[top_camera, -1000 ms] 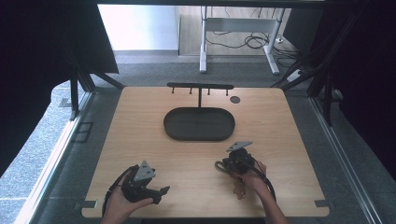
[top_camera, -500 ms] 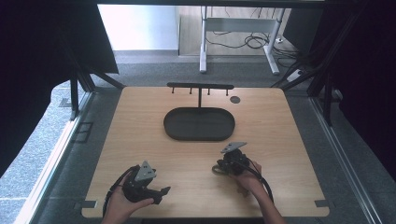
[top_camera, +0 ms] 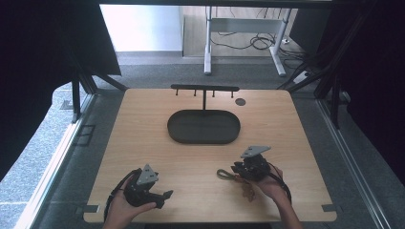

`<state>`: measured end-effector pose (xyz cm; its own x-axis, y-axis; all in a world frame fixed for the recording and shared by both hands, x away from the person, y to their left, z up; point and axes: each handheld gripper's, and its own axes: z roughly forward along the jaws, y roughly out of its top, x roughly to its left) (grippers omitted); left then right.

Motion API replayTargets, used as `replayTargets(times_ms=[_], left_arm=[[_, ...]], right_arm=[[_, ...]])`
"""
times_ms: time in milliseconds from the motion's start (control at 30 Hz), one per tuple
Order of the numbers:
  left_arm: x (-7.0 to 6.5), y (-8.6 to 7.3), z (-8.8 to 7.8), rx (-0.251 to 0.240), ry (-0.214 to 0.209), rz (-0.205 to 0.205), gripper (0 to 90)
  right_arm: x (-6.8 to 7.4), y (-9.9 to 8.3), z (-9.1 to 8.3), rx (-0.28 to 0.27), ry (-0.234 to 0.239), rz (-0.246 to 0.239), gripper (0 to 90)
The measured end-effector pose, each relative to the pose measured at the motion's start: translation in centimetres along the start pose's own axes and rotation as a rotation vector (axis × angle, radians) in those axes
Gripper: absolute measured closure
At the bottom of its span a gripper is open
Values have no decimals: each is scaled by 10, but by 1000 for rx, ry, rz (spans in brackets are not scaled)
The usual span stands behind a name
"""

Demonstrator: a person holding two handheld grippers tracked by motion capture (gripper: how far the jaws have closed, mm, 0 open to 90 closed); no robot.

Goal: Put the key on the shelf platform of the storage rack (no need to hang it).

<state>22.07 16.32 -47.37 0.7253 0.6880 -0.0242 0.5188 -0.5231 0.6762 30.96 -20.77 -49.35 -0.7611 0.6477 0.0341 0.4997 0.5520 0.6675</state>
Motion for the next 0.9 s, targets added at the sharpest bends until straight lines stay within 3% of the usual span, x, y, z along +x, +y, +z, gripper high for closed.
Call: replayTargets(times_ms=[133,233,433,600,900], left_arm=[[2,0,-1,-1,3,-3,198],[3,-1,-2,-5,4,-2,198],[2,0,-4,-13,-3,-2,198],[3,-1,-8,-21,2,-6,198],[4,-1,-7,-20,3,-10,198]], right_arm=[[-1,1,-7,33,12,-16,607],[0,8,-14,121,1,-72,558],[6,18,-15,216,7,-123,532],[5,20,-6,307,27,-153,529],[-1,14,12,375,44,-166,526]])
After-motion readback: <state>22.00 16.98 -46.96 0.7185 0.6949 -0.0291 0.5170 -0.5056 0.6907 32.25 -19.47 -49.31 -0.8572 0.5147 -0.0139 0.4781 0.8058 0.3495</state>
